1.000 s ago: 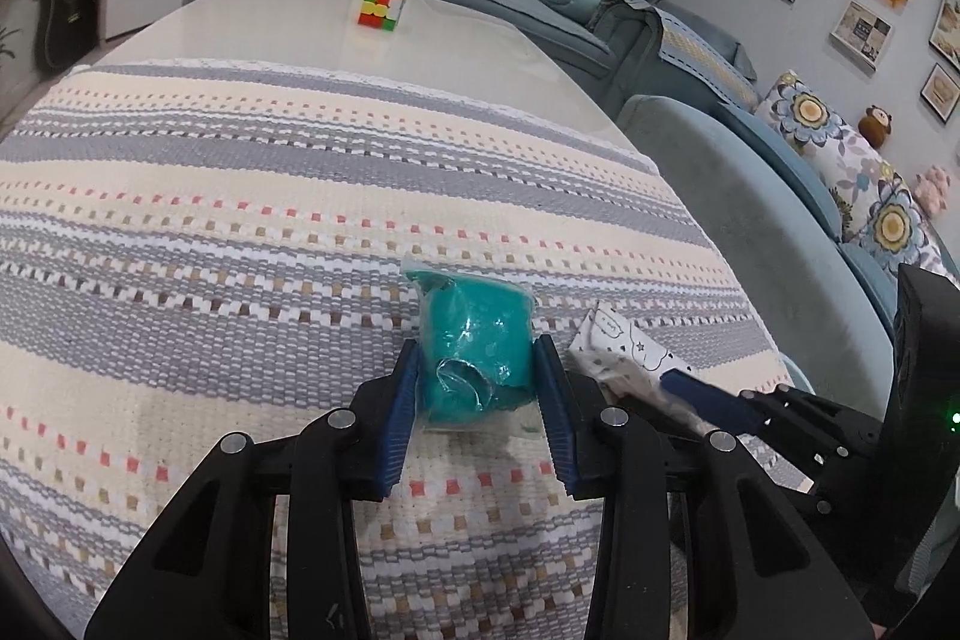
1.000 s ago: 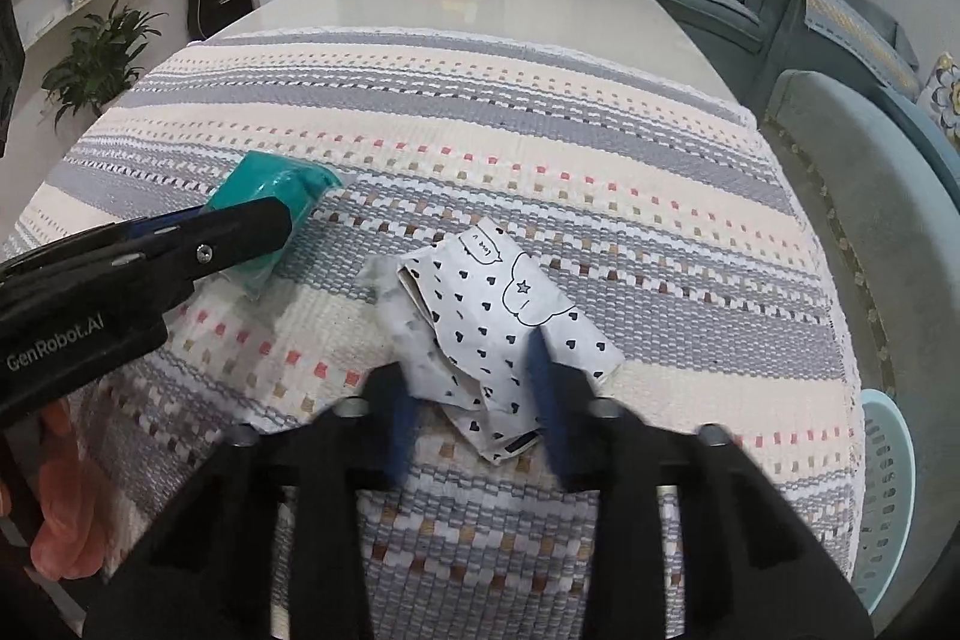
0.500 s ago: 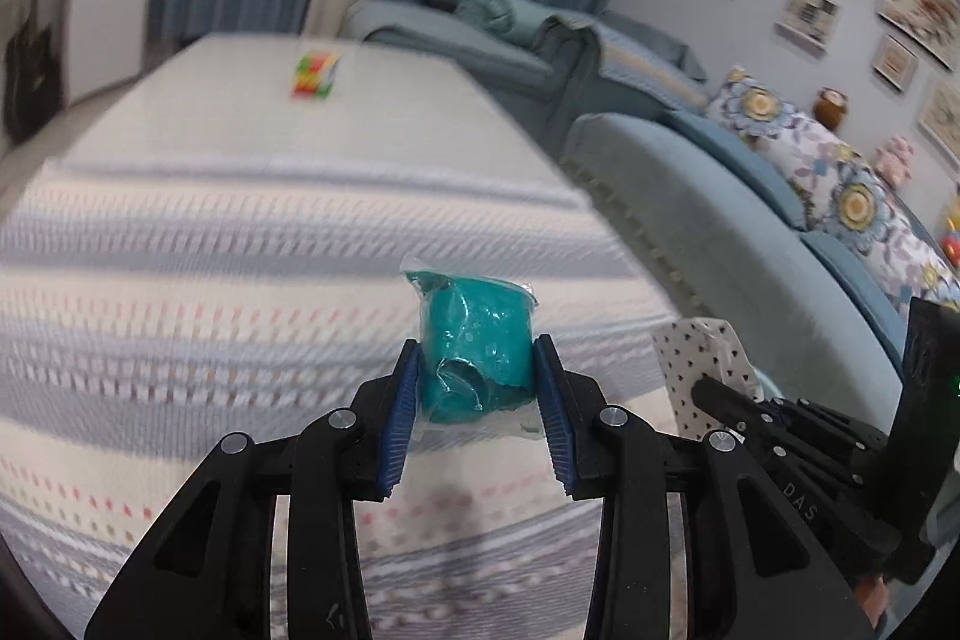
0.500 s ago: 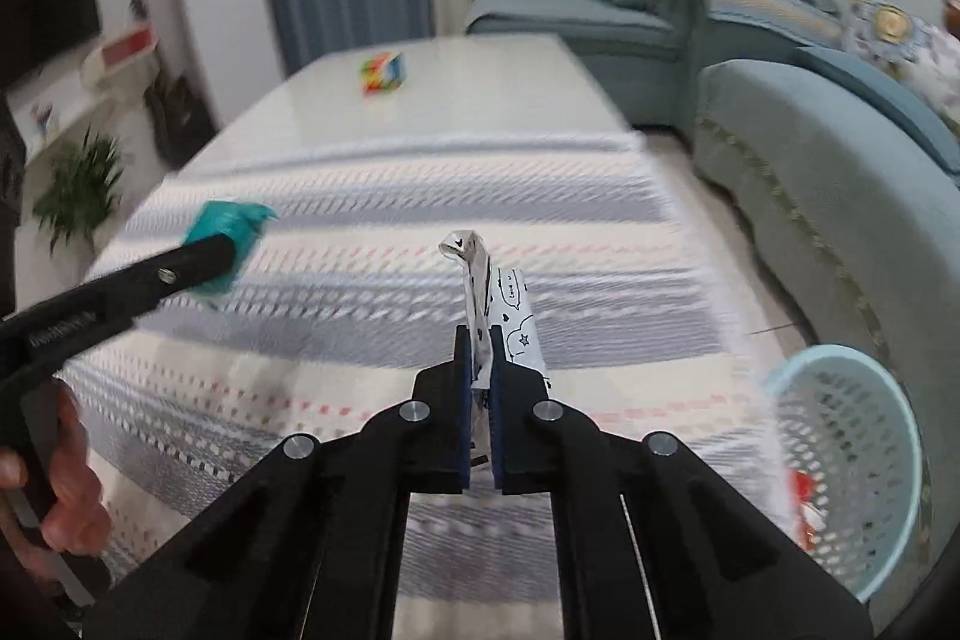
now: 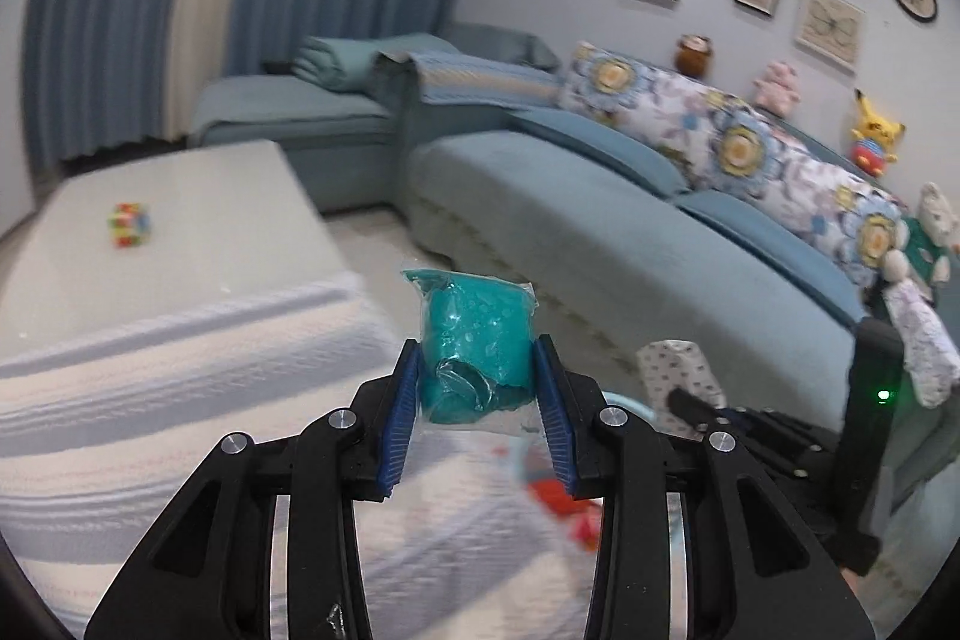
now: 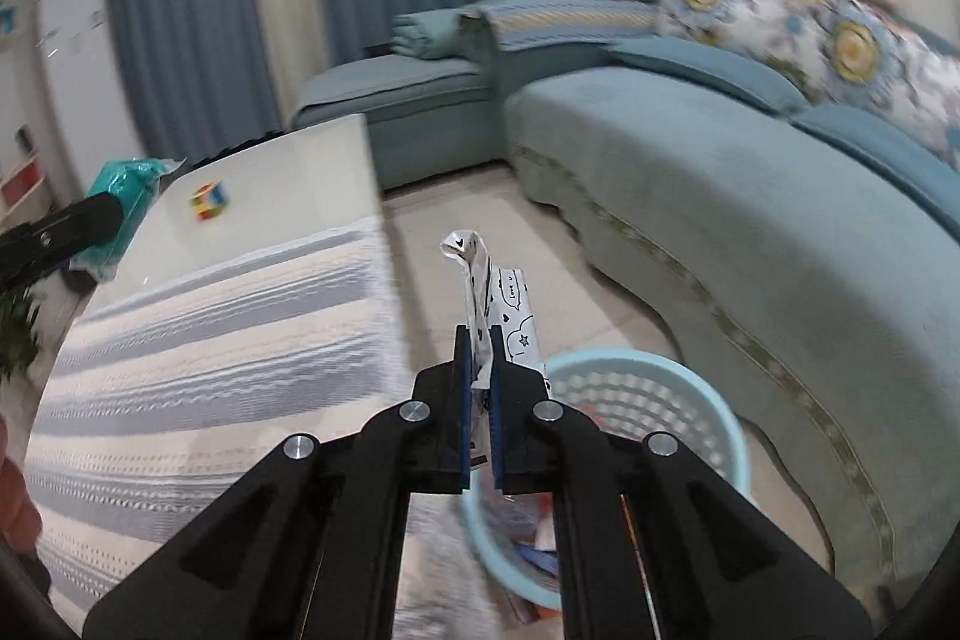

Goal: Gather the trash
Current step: 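Carry the packet and paper to the blue basket and release both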

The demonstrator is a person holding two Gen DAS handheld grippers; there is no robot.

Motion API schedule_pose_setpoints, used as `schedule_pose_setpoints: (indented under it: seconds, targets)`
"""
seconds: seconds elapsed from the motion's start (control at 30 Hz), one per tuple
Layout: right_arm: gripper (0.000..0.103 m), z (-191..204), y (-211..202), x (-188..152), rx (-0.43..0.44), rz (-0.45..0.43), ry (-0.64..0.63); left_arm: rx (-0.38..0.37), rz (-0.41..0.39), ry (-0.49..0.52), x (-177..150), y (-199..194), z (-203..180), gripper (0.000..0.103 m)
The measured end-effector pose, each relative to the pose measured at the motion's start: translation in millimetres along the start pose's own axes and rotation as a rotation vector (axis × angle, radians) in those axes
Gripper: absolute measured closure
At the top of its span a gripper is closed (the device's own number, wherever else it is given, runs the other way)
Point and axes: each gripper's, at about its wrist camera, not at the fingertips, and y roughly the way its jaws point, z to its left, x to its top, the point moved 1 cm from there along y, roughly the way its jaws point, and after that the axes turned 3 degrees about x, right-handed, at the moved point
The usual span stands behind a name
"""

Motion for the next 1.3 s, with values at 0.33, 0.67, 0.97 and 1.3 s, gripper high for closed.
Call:
schedule_pose_setpoints:
  seconds: [0.33, 0.67, 0.97, 1.3]
  targets:
    - [0.100, -92, 19, -42, -0.024, 0.128, 0.170, -0.071, 0.203, 0.126, -56, 96, -93, 0.067]
    - [0.099, -123, 52, -81, -0.034, 0.246, 0.269, -0.117, 0.309, 0.152, -91, 129, -99, 0.048]
    - [0.043, -129, 51, -85, -0.005, 0.254, 0.340, -0.098, 0.297, 0.117, -85, 123, -88, 0.045]
    - [0.037, -84, -15, -62, -0.059, 0.126, 0.234, -0.078, 0.176, 0.099, -62, 57, -88, 0.039]
